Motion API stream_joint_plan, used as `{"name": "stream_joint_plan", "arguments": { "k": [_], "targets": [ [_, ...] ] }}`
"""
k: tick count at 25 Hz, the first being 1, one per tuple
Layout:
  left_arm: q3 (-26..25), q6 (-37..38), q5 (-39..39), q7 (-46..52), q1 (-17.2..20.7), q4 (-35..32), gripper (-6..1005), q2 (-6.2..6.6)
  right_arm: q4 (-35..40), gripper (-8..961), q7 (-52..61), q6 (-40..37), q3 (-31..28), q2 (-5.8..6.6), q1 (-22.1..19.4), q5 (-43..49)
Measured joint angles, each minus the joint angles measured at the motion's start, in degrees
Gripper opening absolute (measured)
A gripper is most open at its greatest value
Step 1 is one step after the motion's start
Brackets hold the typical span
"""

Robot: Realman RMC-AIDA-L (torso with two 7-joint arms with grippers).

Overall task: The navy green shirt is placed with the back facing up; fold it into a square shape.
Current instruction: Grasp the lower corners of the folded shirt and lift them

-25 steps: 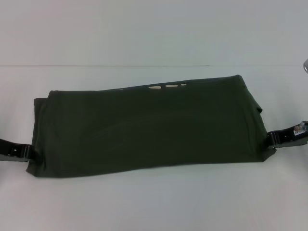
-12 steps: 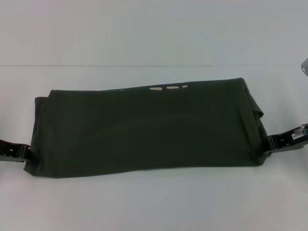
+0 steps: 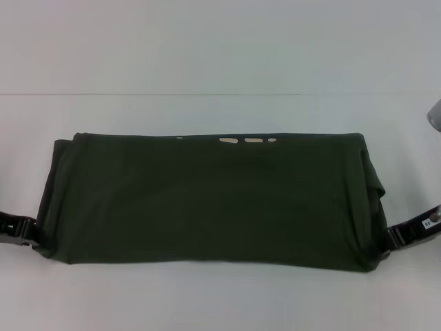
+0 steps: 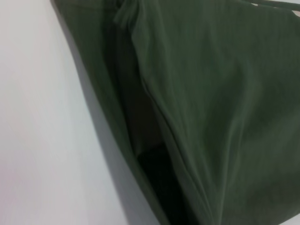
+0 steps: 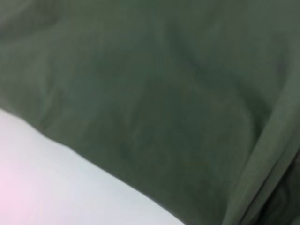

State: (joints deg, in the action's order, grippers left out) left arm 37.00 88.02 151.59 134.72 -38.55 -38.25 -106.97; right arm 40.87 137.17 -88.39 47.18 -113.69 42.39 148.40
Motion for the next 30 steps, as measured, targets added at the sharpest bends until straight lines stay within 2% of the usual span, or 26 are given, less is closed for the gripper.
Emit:
{"name": "stream_joint_plan", "arguments": {
  "k": [7,13,24,30],
  "targets": [
    [-1.4,4.7,2.0,0.2,0.7,-1.2,11,0.37,0.0,16,-2.8,-5.7,0.1,0.01,-0.4,0.8],
    [-2.5,10.1,4.1,0.2,0.8,-1.5,12,1.26,0.0,16,-5.8,-10.7,0.4,0.01,-0.6,1.3],
    [-3.6,14.4,6.1,-0.3,0.9,-1.5,12,1.55,0.0,15,-7.0,-12.9,2.1,-0.57,-1.3,2.9],
    [-3.7,13.7,6.2,-0.2,0.9,-1.5,12,1.55,0.0,41,-7.0,-12.9,2.2,-0.57,-1.1,2.9]
  ]
}}
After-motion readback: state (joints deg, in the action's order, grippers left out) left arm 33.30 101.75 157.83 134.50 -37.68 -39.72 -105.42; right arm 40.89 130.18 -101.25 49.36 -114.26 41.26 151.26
